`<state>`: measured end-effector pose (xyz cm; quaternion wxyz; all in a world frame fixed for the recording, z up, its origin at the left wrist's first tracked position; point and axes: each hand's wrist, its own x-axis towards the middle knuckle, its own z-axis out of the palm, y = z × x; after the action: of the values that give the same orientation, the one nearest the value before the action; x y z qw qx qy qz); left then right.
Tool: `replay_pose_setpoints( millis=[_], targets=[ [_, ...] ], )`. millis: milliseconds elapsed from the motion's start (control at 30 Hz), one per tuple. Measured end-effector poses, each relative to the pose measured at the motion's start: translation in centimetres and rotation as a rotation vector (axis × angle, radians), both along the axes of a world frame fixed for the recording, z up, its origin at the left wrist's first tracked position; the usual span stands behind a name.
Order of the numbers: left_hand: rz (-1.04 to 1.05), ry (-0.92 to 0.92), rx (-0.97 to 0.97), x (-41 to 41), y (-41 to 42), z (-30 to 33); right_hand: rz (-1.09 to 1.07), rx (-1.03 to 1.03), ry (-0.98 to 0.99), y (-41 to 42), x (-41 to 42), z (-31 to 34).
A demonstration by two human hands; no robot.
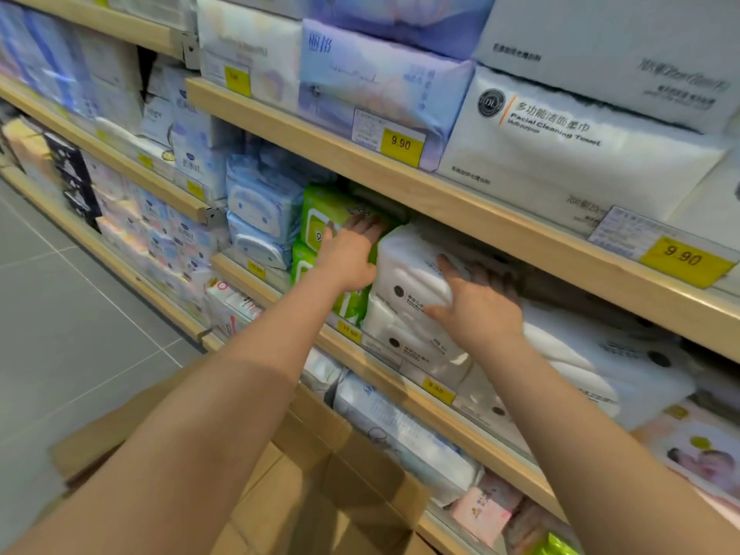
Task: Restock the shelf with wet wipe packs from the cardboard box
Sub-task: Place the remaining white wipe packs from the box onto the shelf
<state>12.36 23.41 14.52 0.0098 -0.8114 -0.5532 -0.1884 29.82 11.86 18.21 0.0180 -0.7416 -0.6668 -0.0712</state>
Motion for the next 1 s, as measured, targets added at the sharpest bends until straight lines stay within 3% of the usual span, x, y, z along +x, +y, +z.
replay_pose_setpoints(
  millis=[333,533,633,767,1000],
  targets=[
    [-0.071,-0.094,0.013,-0.5,-2.5,0.1,0.158,0.18,-0.106,-1.8,-0.1,-0.7],
    [-0.165,-0.452,0.211,0.1,-8.2,1.2,0.316,0.32,-0.162,-7.1,2.1,0.0],
    [-0.206,-0.528,0.236,2.3,-13.0,1.9,0.32,0.351,-0.141,-11.6,5.0,-0.1],
    [-0.439,-0.505,0.227,9.8,-19.4,1.1,0.241,0.375,-0.126,-18.0,10.5,-0.9],
    [-0.749,-0.27,0.188,22.9,-26.6,-2.5,-0.015,0.356,-0.066,-26.7,20.2,-2.5]
  ],
)
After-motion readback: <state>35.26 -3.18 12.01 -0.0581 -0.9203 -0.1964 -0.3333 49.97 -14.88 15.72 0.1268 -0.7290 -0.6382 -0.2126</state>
